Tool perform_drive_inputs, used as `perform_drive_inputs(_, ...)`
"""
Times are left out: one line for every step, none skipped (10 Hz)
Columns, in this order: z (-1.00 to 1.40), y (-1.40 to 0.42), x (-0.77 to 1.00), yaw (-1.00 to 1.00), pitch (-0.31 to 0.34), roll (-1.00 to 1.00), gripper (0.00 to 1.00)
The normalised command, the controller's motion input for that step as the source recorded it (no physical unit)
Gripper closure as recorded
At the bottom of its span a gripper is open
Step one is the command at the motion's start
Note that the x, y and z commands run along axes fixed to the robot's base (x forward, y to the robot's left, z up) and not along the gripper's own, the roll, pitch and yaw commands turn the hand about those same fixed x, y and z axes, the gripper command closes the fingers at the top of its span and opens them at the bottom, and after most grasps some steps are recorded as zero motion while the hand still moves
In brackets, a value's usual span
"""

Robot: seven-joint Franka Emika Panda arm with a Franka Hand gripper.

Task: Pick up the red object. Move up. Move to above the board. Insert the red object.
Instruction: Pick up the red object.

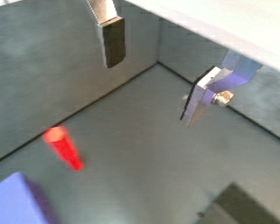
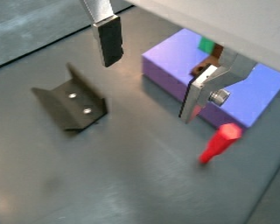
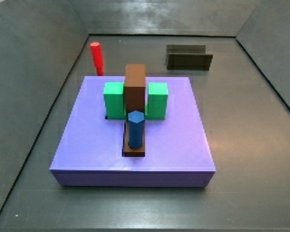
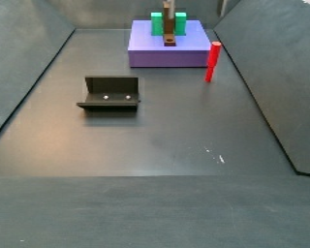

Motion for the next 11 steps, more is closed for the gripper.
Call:
perform_drive_inputs(-0.10,-0.89,-0.41,0.17,-0.116,0.17,0.00)
perform_drive_inputs(-0.19,-0.88,-0.32,0.24,-0.096,0.08,0.00)
perform_drive_inputs(-0.24,-0.80,-0.33,0.28,-0.093,0.01,0.00)
perform_drive_inputs(-0.40,-0.16,-0.43,0.06,-0.099,-0.27,0.00)
perform_drive_inputs(-0.48,-0.03,-0.44,0.00,-0.119,-0.28,0.00)
perform_drive_inputs(-0.45,0.00,-0.50,-0.05,-0.144,-0.13,0.00)
perform_drive_inputs(-0.39,0.00,-0.29,-0.03,-0.086,-0.10,0.00)
perform_drive_inputs(-0.33,-0.03,0.00,-0.29,-0.060,-0.16,0.00)
perform_drive_inputs(-0.27,-0.04,0.03,-0.35,-0.044,-0.24,0.00)
perform_drive_inputs(-0.27,-0.06,0.03,-0.32,-0.050,-0.22,0.00)
perform_drive_inputs(-0.28,-0.02,0.00,-0.26,-0.044,-0.18,0.00)
